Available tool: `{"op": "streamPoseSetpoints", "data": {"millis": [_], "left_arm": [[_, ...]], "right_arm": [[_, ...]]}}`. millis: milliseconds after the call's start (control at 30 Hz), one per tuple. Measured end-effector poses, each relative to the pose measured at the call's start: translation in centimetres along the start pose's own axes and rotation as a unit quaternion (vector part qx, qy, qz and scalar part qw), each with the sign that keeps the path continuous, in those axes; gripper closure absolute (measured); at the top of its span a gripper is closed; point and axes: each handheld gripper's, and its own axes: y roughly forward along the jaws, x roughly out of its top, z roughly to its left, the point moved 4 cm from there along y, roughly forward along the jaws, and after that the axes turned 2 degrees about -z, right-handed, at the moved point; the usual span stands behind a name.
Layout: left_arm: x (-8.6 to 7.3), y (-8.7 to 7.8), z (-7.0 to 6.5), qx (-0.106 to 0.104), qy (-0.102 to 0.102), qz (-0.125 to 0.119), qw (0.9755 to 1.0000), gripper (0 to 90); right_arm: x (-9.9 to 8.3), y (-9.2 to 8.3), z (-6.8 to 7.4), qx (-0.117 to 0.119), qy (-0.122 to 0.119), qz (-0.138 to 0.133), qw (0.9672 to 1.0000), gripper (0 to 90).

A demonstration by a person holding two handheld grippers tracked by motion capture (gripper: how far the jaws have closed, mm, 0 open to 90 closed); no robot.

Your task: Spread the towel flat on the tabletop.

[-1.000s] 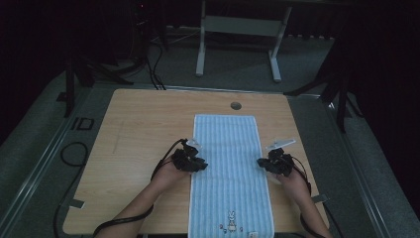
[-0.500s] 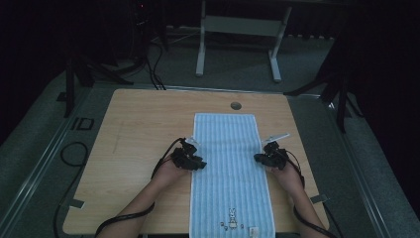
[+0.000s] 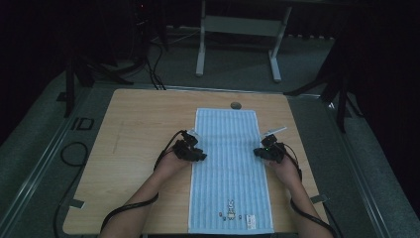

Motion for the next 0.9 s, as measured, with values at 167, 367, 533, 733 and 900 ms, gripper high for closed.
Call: {"op": "streamPoseSetpoints", "data": {"millis": [167, 367, 533, 733, 900], "left_arm": [[0.1, -0.1, 0.2, 0.007, -0.006, 0.002, 1.0, 67.2], [-0.3, -2.0, -1.5, 0.013, 0.017, -0.001, 0.9998, 67.0], [-2.1, -3.7, -3.4, 0.018, 0.03, 0.018, 0.9992, 69.0], [-4.4, -4.3, -5.6, 0.024, 0.063, 0.071, 0.9952, 69.0], [-5.3, -3.9, -6.4, 0.019, 0.065, 0.085, 0.9941, 70.7]], "right_arm": [[0.3, 0.2, 0.0, -0.001, 0.0, 0.0, 1.0, 86.1], [0.0, -1.7, 1.4, 0.021, -0.013, -0.015, 0.9996, 84.1], [-2.2, -3.7, 3.2, 0.014, -0.033, -0.019, 0.9992, 82.8], [-4.9, -4.1, 4.9, 0.008, -0.075, 0.034, 0.9966, 80.7], [-5.0, -4.0, 5.1, 0.006, -0.087, 0.058, 0.9945, 80.4]]}}
